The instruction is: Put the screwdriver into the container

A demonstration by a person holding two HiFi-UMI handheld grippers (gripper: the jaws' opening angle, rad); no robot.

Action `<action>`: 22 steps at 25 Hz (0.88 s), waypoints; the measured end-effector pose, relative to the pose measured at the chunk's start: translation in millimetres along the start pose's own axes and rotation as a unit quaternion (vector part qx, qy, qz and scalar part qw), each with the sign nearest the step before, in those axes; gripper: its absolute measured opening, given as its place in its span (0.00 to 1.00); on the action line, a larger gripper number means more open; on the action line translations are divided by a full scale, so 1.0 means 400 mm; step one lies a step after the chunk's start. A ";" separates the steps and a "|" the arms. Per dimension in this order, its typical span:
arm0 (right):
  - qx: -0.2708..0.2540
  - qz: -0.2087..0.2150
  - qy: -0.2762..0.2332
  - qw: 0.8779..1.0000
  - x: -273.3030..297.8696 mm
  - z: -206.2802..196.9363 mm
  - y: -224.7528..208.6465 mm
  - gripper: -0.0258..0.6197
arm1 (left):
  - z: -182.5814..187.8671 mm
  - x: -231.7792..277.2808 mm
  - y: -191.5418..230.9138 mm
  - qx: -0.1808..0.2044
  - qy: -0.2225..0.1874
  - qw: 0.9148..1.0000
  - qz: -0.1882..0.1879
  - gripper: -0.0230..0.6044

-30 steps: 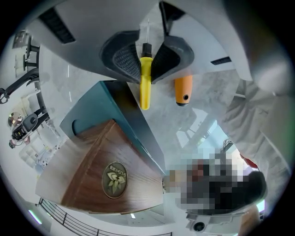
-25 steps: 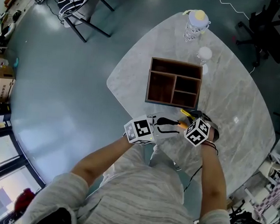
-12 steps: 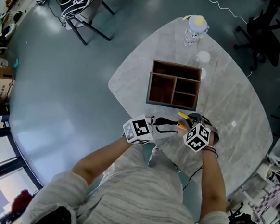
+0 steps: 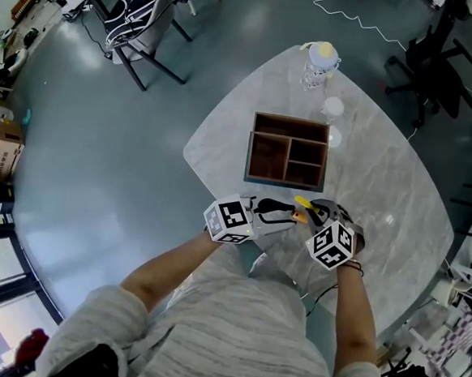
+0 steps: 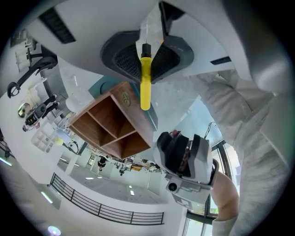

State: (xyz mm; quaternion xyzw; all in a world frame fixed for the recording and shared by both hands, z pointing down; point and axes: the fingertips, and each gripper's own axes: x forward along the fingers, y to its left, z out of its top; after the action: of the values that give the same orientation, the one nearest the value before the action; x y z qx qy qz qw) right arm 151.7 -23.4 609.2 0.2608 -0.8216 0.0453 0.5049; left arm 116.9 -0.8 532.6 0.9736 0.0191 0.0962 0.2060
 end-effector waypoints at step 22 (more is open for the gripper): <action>0.166 -0.077 -0.203 0.962 -0.176 0.224 -0.191 0.14 | 0.113 -0.053 -0.016 0.020 -0.022 0.999 0.015 0.26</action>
State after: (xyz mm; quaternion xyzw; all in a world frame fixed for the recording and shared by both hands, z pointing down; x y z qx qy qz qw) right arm 140.7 -92.5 491.1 0.4072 -0.8653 0.0885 0.2786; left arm 104.7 -14.6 485.7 0.9797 0.0019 0.0776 0.1850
